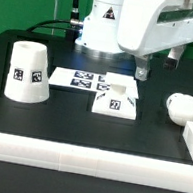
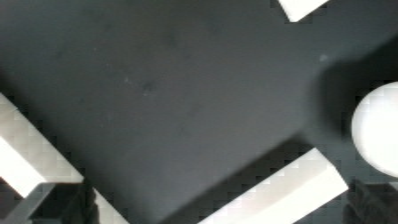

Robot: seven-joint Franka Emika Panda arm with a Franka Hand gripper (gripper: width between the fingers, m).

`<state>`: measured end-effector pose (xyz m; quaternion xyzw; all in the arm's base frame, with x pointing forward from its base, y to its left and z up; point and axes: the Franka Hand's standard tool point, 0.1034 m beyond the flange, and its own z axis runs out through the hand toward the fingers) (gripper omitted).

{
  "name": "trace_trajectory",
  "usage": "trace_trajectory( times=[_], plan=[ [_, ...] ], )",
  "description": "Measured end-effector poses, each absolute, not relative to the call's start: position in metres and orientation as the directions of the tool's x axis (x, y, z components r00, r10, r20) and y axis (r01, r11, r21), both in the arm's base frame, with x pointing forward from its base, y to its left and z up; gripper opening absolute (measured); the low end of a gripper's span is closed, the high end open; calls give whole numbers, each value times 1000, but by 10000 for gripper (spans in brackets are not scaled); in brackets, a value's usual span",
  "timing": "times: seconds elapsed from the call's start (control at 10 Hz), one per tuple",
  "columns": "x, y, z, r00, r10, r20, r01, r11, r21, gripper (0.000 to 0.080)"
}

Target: Assemble lamp

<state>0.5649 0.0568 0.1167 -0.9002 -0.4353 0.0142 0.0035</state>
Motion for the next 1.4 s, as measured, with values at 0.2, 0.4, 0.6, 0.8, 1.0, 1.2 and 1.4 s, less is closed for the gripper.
trace_trajectory(
  times=[0.2, 0.4, 0.6, 0.8, 1.0, 1.2, 1.4],
  plan=[
    [565, 57, 117, 621, 784, -22, 784, -621, -19, 699],
    [563, 55, 116, 623, 782, -22, 782, -623, -17, 699],
    [533, 42, 111, 637, 770, -39, 769, -638, -27, 699],
    [506, 31, 106, 645, 763, -49, 762, -646, -31, 699],
    [503, 25, 107, 666, 744, -53, 744, -667, -29, 699],
    [503, 25, 106, 684, 728, -54, 727, -686, -30, 699],
    [502, 25, 105, 784, 618, -59, 617, -786, -22, 699]
  ],
)
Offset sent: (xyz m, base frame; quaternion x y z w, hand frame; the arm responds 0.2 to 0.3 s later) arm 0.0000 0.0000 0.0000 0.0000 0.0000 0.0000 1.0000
